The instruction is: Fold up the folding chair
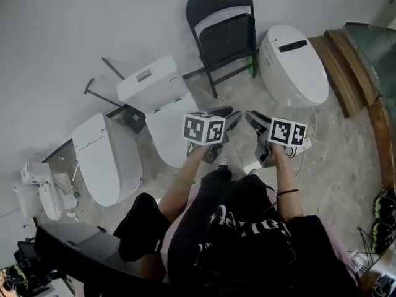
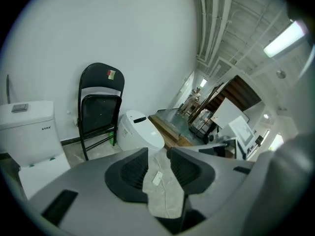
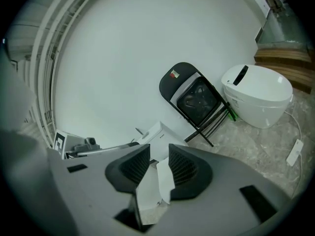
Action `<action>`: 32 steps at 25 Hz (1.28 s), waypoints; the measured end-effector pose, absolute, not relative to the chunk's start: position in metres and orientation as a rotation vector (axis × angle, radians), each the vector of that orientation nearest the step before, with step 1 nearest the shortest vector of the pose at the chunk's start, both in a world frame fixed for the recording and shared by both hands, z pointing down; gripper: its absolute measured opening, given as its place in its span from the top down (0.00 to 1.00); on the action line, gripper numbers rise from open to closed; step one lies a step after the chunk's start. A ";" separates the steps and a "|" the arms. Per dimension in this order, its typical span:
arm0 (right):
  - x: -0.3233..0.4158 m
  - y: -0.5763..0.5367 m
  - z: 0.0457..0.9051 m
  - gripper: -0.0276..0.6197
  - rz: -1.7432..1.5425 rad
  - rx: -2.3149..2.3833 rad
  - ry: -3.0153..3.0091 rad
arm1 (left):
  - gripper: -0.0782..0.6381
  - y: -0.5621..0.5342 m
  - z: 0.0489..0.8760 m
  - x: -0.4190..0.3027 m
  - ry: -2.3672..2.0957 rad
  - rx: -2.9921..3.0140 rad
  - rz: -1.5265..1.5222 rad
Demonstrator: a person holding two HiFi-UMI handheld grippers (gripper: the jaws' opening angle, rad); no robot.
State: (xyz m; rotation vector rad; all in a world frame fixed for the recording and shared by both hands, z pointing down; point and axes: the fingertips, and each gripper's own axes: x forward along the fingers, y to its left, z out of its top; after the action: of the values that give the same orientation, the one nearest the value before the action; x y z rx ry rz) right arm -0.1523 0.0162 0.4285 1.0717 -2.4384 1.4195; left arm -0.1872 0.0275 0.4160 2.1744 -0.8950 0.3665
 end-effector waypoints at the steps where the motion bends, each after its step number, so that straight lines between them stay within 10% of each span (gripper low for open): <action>1: -0.146 0.019 0.426 0.77 1.413 1.081 -2.441 | 0.69 0.029 0.408 -0.182 -0.889 2.175 0.325; 32: 0.017 0.193 0.420 0.77 1.327 0.871 -2.502 | 0.72 0.203 0.404 -0.033 -1.174 2.072 0.177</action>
State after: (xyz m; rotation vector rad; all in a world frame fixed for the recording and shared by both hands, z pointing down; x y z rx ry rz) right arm 0.0170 0.1927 0.4200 0.8709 -2.5019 1.3272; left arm -0.0331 0.2030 0.4043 2.0725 -1.1740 0.1774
